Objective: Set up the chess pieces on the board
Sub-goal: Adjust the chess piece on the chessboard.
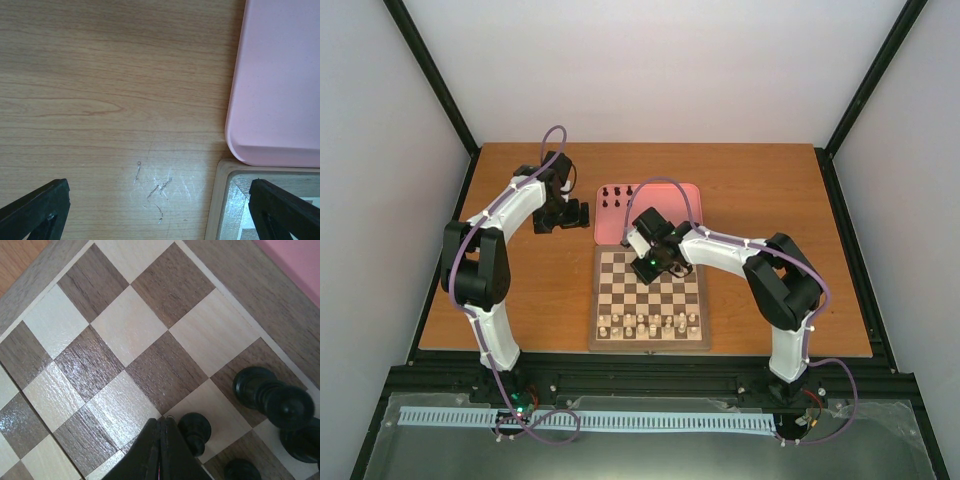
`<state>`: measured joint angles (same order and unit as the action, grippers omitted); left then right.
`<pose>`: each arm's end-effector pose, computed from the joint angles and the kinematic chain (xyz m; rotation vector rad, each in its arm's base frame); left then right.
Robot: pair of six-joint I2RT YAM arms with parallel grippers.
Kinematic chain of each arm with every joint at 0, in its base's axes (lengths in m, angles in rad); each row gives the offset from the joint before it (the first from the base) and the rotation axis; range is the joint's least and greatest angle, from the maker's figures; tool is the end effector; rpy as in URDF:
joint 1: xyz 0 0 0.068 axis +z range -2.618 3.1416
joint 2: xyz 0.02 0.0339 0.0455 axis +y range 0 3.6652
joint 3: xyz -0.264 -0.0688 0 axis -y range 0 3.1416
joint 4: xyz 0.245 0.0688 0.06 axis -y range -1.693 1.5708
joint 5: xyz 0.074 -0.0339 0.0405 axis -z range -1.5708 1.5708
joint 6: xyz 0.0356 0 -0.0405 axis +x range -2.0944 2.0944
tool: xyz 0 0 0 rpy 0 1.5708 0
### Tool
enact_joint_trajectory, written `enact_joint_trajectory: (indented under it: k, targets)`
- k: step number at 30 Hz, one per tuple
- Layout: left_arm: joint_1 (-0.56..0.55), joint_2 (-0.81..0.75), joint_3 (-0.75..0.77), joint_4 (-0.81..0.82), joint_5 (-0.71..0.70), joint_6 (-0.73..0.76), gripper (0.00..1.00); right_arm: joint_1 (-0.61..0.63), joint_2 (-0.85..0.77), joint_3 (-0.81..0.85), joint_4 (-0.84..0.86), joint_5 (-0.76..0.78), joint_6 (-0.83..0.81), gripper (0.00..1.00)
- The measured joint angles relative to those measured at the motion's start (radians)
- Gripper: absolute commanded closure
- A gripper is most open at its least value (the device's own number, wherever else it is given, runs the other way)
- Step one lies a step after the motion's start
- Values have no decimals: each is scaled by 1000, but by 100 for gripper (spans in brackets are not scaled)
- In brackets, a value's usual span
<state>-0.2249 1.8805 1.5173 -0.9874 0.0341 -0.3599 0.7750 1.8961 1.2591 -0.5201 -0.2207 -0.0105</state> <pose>0.3650 -0.0848 0.2271 -0.1926 2.9309 -0.1416 0.2665 0.2720 0.1666 -1.1301 2.5581 0.5063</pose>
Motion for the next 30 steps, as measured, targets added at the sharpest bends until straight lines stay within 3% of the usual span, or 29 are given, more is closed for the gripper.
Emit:
enact_joint_trajectory:
  k: [30]
  targets:
    - [0, 0, -4, 3, 0, 0, 0, 0, 22, 27, 13, 30, 0, 97]
